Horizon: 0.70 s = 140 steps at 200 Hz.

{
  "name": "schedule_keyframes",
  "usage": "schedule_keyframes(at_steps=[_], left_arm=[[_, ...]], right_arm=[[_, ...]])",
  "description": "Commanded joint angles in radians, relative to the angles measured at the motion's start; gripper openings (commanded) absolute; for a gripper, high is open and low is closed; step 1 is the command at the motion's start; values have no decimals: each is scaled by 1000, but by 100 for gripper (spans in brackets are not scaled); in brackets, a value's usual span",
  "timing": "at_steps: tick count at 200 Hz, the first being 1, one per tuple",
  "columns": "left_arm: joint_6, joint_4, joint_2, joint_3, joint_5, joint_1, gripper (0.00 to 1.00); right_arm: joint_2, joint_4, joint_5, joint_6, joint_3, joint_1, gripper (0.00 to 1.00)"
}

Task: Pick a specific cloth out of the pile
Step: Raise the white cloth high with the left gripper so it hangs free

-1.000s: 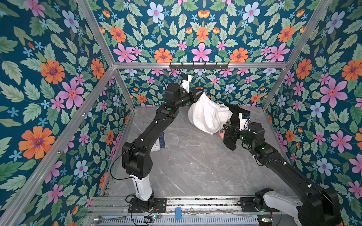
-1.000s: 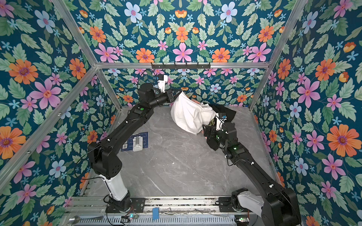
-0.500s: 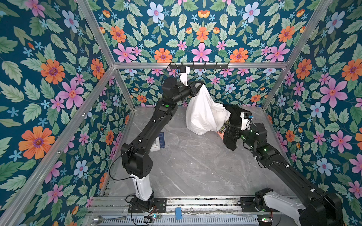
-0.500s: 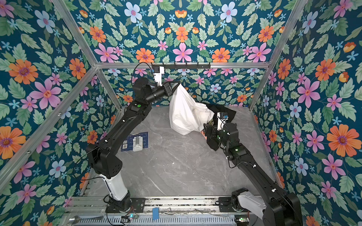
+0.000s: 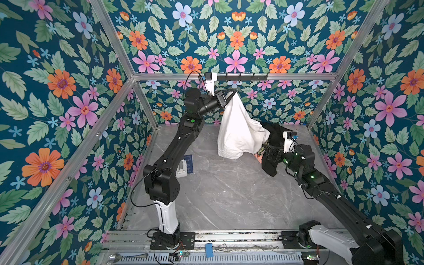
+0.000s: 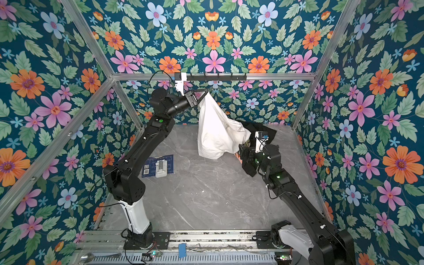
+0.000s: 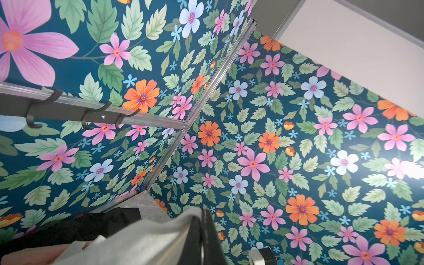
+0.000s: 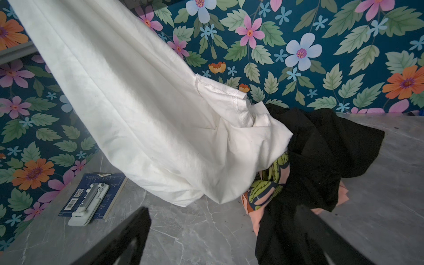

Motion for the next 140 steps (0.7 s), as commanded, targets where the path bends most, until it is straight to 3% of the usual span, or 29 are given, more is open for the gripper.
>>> schedule_keyframes(at_steps=[1,52,73,140], left_arm=[[-55,118,-3,30,44,8,0],[-103,110,-17,41,43,10,0],[-123,41,-35,56,8,12,0],[-179,44,-97,68,-66,21,0]], right_arm=[[5,12,-59,-37,-1,1,99],[42,28,-143,-58,18,1,99],[59,35,-159,-68,31,1,99],[99,99,-233,-109,52,1,99]])
